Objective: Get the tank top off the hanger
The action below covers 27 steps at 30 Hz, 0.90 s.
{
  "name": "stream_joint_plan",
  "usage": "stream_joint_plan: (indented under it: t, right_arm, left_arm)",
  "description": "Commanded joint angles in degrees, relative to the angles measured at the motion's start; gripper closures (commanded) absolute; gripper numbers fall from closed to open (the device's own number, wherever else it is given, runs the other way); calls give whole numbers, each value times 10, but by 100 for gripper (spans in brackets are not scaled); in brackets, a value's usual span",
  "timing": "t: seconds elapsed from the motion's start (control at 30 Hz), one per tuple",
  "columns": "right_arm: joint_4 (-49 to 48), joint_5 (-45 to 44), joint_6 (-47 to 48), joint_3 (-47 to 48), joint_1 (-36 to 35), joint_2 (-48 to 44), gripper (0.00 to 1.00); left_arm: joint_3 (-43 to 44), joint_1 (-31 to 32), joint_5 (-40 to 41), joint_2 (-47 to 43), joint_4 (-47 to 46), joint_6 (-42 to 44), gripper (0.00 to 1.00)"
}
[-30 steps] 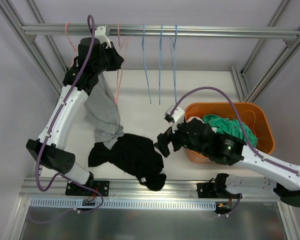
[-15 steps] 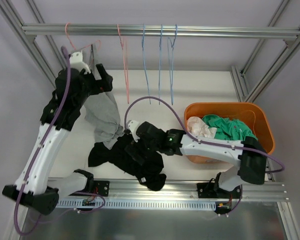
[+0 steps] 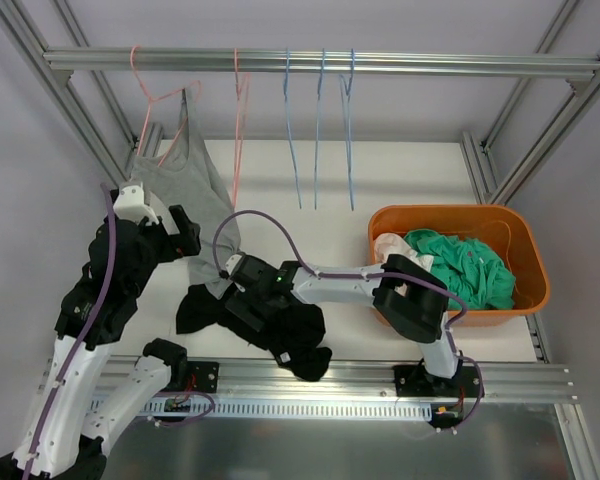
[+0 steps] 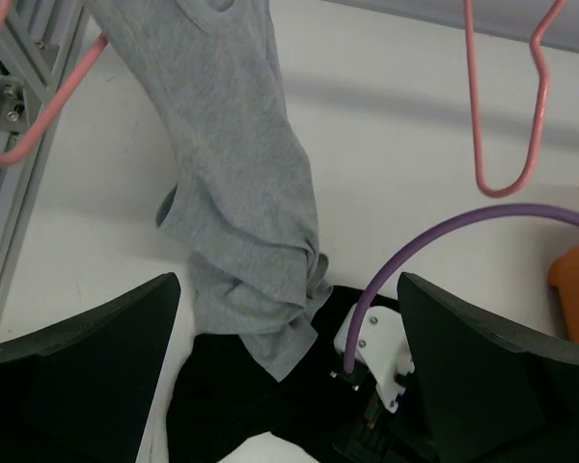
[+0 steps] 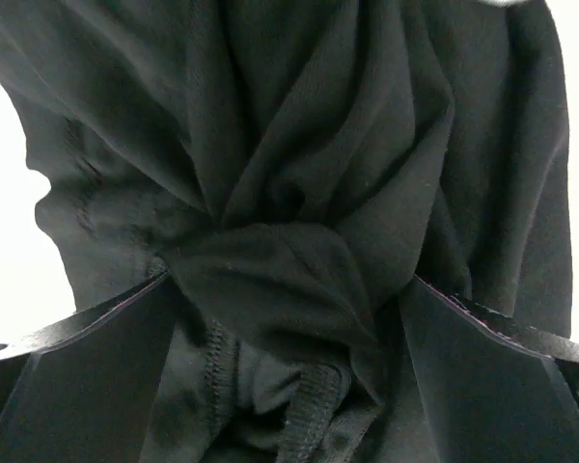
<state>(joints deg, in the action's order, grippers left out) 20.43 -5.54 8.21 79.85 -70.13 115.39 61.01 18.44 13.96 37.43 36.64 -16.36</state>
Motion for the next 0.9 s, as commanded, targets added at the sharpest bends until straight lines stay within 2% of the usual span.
stream_joint_plan:
  t: [0.0,0.07,0.17,0.2,0.23,0.33,0.53,0.87]
  right_arm:
    - [8,-35,-20,14,0,26,1]
    - [9,-24,-34,6,1,33,5]
    - [5,-37,-51,-14,0,38,59]
    - [-14,-41,-55,-26,0,20,97]
    - [-26,-47,-57,-41,0,6,100]
    - [-56,-60,-62,-96,-1,-80,100]
    - [-55,-31,-55,-144,-1,-263,100]
    - [44,-69,-6,-90,-2,-481,100]
  left_arm:
    - [-29,5,7,-45,22,31,1]
    - [-43,5,20,-68,21,36,1]
    - [-79,5,40,-89,19,30,1]
    - [-87,5,47,-94,17,22,1]
    - [-94,5,55,-100,15,21,1]
    - [-119,5,60,-111,10,20,1]
    - [-146,5,71,-135,9,19,1]
    - [-149,4,85,-140,5,14,1]
